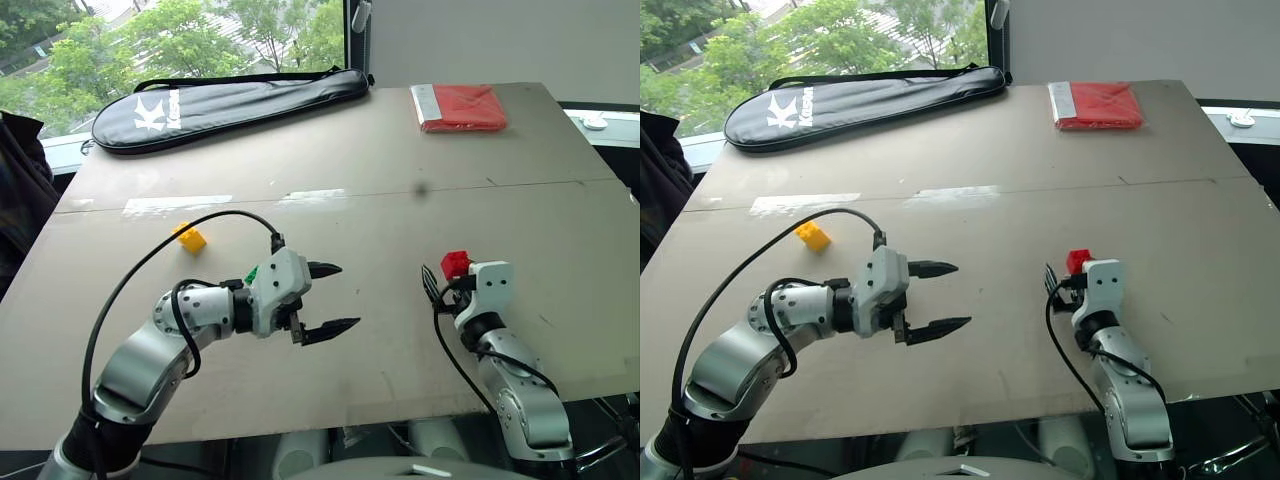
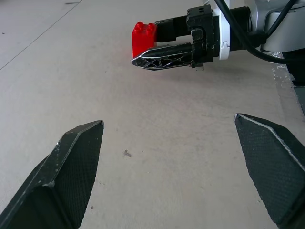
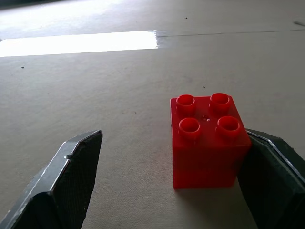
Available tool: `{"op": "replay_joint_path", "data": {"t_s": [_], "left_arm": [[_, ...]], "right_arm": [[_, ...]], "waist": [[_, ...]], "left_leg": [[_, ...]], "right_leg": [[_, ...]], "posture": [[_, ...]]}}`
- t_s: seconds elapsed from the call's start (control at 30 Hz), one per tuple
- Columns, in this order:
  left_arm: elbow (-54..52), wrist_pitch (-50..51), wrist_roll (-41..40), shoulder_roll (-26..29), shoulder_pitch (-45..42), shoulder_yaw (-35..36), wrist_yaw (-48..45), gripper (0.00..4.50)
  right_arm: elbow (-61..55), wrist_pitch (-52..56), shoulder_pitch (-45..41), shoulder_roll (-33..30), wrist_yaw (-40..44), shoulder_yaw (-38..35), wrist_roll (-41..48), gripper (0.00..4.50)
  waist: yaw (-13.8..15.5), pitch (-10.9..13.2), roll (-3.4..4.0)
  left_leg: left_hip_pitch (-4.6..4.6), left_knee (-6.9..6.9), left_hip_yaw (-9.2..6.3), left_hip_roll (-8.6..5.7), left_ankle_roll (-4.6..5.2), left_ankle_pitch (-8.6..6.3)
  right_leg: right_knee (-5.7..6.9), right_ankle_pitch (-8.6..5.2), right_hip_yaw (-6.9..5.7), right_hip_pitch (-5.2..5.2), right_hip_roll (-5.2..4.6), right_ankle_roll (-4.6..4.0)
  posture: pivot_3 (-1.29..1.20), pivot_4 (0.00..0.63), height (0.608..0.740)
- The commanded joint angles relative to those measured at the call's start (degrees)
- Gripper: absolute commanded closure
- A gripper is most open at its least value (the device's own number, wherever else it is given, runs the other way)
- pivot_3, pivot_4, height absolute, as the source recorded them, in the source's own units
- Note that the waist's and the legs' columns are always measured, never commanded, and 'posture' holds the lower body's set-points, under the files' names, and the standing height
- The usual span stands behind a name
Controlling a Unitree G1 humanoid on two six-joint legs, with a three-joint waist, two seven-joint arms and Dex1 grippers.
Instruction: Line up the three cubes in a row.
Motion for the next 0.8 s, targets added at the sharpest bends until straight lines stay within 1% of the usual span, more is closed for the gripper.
{"op": "replay_joint_path", "data": {"t_s": [0.03,0.37,0.53,0.67,0.77,0.8], "left_arm": [[-2.0,-1.5,0.1,-0.1,0.8,1.3,0.4,0.0],[-2.5,-1.8,0.1,0.1,2.0,1.8,0.8,0.0],[-2.6,-2.2,-0.1,0.4,2.7,2.4,1.0,0.0],[-3.5,-2.3,-0.8,0.6,4.9,3.7,0.9,0.0],[-4.7,-2.6,-1.2,0.2,8.2,5.7,1.5,0.0],[-5.6,-3.0,-1.3,-0.7,9.9,6.9,2.7,0.0]], "right_arm": [[-2.2,0.8,0.1,-0.5,1.6,0.7,1.4,0.14],[-1.3,0.8,-0.3,-0.7,1.8,1.0,0.9,0.14],[-1.5,-2.3,-0.3,-0.1,1.8,-0.2,1.3,0.14],[-2.5,-5.6,0.1,-1.1,3.5,-0.6,1.6,0.14],[-3.5,-7.8,0.7,-1.8,4.7,-1.5,2.6,0.14],[-4.2,-8.6,0.9,-2.4,5.7,-2.0,3.3,0.14]], "waist": [[0.0,0.0,0.0],[0.0,0.0,0.0],[0.0,0.0,0.0],[0.0,0.0,0.0],[0.0,0.0,0.0],[-0.1,0.0,0.0]], "left_leg": [[0.0,0.0,0.01,0.0,0.0,0.0],[0.0,0.0,0.0,0.0,0.0,0.0],[0.0,0.0,0.01,0.0,0.0,0.0],[0.0,0.0,0.01,0.01,0.0,0.0],[0.0,0.0,0.01,0.02,0.0,0.0],[0.01,0.0,0.03,0.04,0.0,0.0]], "right_leg": [[0.0,0.0,0.0,0.0,0.0,0.0],[0.0,0.0,0.0,0.0,0.0,0.0],[0.0,0.01,0.0,0.0,0.0,-0.01],[0.0,0.01,0.01,0.0,0.0,-0.01],[0.0,0.0,0.0,0.0,-0.01,0.01],[0.0,0.0,0.02,0.0,-0.01,-0.01]], "posture": [[0.0,0.15,0.707],[0.0,0.15,0.707],[0.0,0.15,0.707],[0.0,0.15,0.707],[0.0,0.15,0.707],[0.0,0.15,0.707]]}}
